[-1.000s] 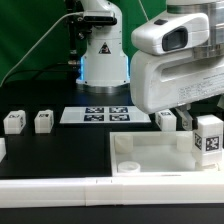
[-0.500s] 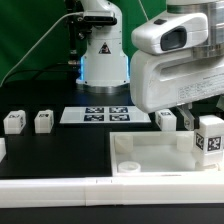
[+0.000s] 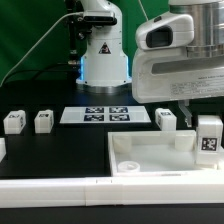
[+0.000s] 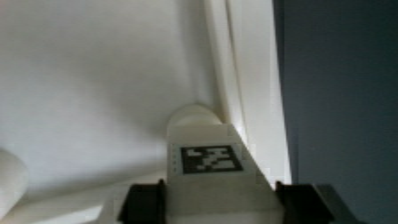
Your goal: Assemble one leg
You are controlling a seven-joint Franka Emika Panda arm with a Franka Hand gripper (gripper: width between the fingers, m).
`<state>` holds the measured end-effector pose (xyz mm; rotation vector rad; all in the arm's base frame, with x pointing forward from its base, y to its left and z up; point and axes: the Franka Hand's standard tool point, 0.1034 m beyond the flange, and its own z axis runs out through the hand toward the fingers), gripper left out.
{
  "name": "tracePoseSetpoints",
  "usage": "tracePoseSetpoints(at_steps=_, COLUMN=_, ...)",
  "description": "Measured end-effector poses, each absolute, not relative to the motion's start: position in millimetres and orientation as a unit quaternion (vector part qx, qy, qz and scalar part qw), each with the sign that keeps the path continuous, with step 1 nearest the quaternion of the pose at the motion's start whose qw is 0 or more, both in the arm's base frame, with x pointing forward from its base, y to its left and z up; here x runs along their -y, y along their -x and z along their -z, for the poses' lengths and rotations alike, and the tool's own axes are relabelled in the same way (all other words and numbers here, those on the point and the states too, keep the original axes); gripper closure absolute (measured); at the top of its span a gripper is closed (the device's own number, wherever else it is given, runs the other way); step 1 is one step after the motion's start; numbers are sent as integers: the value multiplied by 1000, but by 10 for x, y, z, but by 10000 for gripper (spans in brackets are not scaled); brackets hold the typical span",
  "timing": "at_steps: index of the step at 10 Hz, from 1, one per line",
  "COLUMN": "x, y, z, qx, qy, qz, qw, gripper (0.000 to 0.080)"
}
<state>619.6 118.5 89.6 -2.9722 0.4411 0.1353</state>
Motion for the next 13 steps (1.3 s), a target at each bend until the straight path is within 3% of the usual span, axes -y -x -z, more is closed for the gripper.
tracePoseSetpoints(at_steps=4, x=-1244, y=-6189, z=-904, qx=-362, qy=929, qz=-58, qw=55, gripper=505)
tracePoseSetpoints(at_steps=10, x=-1321, y=-6172, z=-899, qx=-561, qy=823, qz=-75, qw=46, gripper=505)
tracePoseSetpoints(at_steps=11, x=-1325, y=-6171, z=-899, qx=-558, qy=825, qz=-74, qw=47, gripper=421)
tracePoseSetpoints(at_steps=12, x=-1331, y=-6170, z=-899, qx=-557, qy=826, qz=-74, qw=47, gripper=284)
tracePoseSetpoints(at_steps=13, x=-1336, y=-6169, z=-898, qx=-540, qy=837, qz=-74, qw=48, gripper=284)
